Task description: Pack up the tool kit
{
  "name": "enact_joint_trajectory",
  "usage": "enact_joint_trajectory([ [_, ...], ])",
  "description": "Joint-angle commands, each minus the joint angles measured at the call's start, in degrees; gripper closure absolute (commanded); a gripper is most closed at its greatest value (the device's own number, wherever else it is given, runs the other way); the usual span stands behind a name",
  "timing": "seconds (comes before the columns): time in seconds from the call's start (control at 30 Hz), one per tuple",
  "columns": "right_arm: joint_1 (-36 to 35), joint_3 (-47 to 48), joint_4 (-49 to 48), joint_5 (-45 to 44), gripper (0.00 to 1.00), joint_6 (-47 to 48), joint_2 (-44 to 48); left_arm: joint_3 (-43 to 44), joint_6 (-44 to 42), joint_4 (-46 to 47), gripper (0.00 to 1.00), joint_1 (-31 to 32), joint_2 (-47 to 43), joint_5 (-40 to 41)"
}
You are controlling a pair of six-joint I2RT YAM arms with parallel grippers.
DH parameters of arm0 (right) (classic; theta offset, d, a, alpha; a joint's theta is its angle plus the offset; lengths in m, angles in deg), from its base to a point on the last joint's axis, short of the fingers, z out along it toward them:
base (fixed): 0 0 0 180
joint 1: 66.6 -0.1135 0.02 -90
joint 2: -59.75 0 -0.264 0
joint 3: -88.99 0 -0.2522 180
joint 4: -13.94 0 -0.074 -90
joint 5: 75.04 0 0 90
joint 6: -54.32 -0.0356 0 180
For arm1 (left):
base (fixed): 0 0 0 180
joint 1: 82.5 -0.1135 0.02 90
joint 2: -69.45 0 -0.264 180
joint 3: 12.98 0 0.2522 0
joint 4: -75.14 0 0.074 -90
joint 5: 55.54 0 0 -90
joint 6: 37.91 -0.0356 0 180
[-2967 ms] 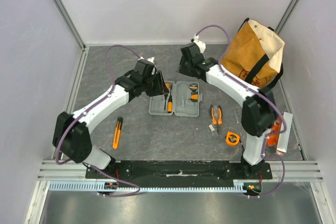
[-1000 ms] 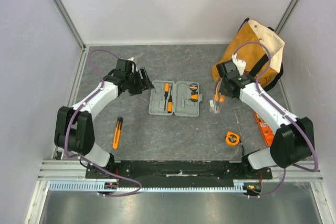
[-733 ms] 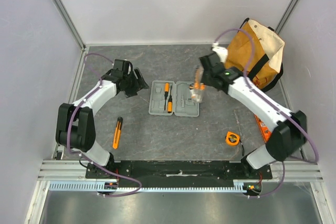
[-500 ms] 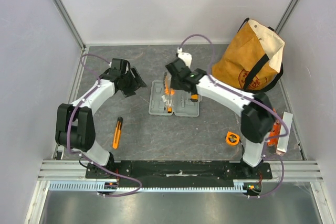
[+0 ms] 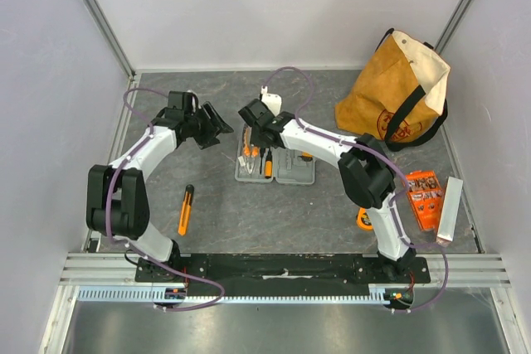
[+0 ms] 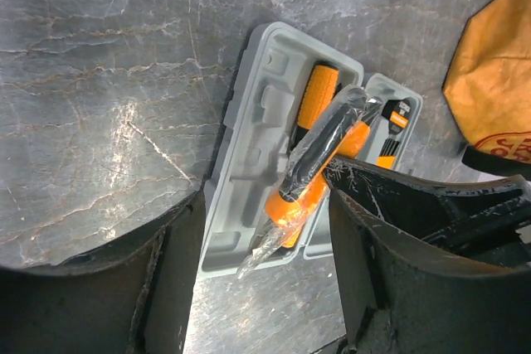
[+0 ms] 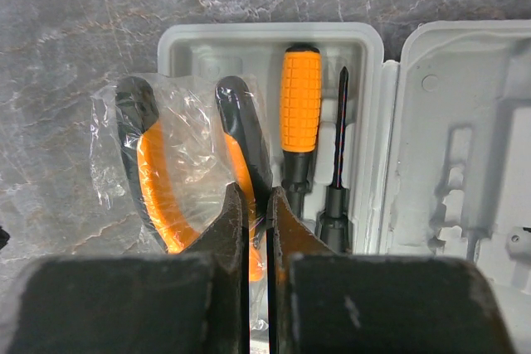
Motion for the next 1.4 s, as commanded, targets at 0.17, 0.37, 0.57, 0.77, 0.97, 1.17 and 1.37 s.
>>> enact_joint_trajectory([
  [0.17, -0.7, 2.2, -3.3, -2.5, 1.0, -1.2, -2.3, -1.3, -3.1, 4.5, 0.34, -0.1, 3.3, -4.5],
  [0.37, -0.7, 5.0, -1.1, -4.3, 1.0, -1.8, -5.4, -2.0, -2.9, 5.2, 0.36, 0.1, 5.0, -5.0],
  [0.57, -0.8, 8.5, 2.2, -6.1, 1.0, -1.6, -9.2, -2.4, -3.8, 5.5, 0.36, 0.2, 4.7, -5.2],
  [0.77, -1.6, 9.8, 5.0, -8.4, 1.0, -2.0, -11.3, -1.6, -4.9, 4.3, 0.36, 0.2, 5.4, -5.2],
  [0.97, -2.3, 11.9, 10.5, -11.2, 1.0, 0.4, -13.1, -1.8, -5.1, 4.2, 0.37, 0.1, 5.8, -5.1],
  [1.17, -2.8, 9.5, 14.2, -11.3, 1.0, 0.7, -13.3, -2.0, -4.9, 4.1, 0.37, 0.5, 6.6, -5.2],
  [1.37, -3.4, 7.0, 14.6, -10.6, 0.98, 1.9, -13.1, -0.6, -6.9, 3.7, 0.33, 2.4, 8.0, -4.5],
])
